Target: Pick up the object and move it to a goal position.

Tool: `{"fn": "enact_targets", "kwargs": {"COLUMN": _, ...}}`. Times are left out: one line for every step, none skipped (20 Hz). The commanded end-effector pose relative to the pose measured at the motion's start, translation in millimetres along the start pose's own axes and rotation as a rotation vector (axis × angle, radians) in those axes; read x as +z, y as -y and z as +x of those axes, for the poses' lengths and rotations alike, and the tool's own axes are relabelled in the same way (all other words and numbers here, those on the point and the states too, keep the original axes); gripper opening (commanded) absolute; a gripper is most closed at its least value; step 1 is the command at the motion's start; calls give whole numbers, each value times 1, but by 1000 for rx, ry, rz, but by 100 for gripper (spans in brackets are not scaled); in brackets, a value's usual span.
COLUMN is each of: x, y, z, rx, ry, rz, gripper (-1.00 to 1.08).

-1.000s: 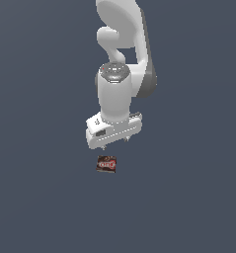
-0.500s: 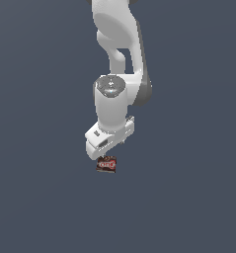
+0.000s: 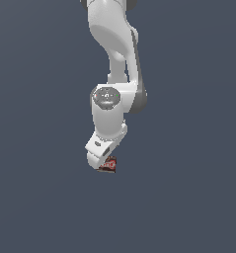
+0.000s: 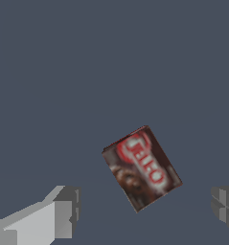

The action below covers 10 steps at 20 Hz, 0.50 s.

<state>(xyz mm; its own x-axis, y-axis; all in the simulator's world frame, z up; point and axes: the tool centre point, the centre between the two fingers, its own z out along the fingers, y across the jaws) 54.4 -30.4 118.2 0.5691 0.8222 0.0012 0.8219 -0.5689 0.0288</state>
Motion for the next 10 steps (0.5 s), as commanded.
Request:
{"fn": "enact_targets", "kwargs": {"x": 7, "y": -2, "z": -2, "rx": -69, "ry": 1, "rz": 4, "gripper": 100}}
{"fn": "enact_targets", "kwargs": {"x": 10, "y": -3, "z": -2, "rx": -96, "ry": 2, "rz": 5, "gripper": 100}}
{"fn": "enact_targets", "kwargs": {"x": 12, "y": -4, "z": -3, "rx": -122, "ry": 2, "rz": 7, "gripper": 100}}
{"fn": "enact_targets", "kwargs": {"x": 15, "y": -5, "z": -3, "rx": -149, "ry": 2, "rz": 8, "gripper": 100}}
{"fn": "enact_targets", "kwargs": {"x": 18, "y": -6, "z": -4, "rx": -176, "ry": 2, "rz": 10, "gripper": 100}}
{"fn": "enact_targets", "kwargs": {"x": 21, "y": -7, "z": -5, "rx": -202, "ry": 2, "rz": 11, "gripper": 100}}
{"fn": "enact_targets", "kwargs": {"x": 23, "y": -8, "z": -5, "rx": -229, "ry": 2, "rz": 13, "gripper": 100}}
{"fn": "enact_targets", "kwargs": {"x": 26, "y": -9, "z": -6, "rx": -256, "ry": 2, "rz": 14, "gripper": 100}}
{"fn": "enact_targets", "kwargs": {"x": 29, "y": -10, "z": -7, "rx": -282, "ry": 2, "rz": 16, "gripper": 100}}
{"fn": "enact_targets", "kwargs": {"x": 31, "y": -11, "z": -7, "rx": -307, "ry": 1, "rz": 17, "gripper": 100}}
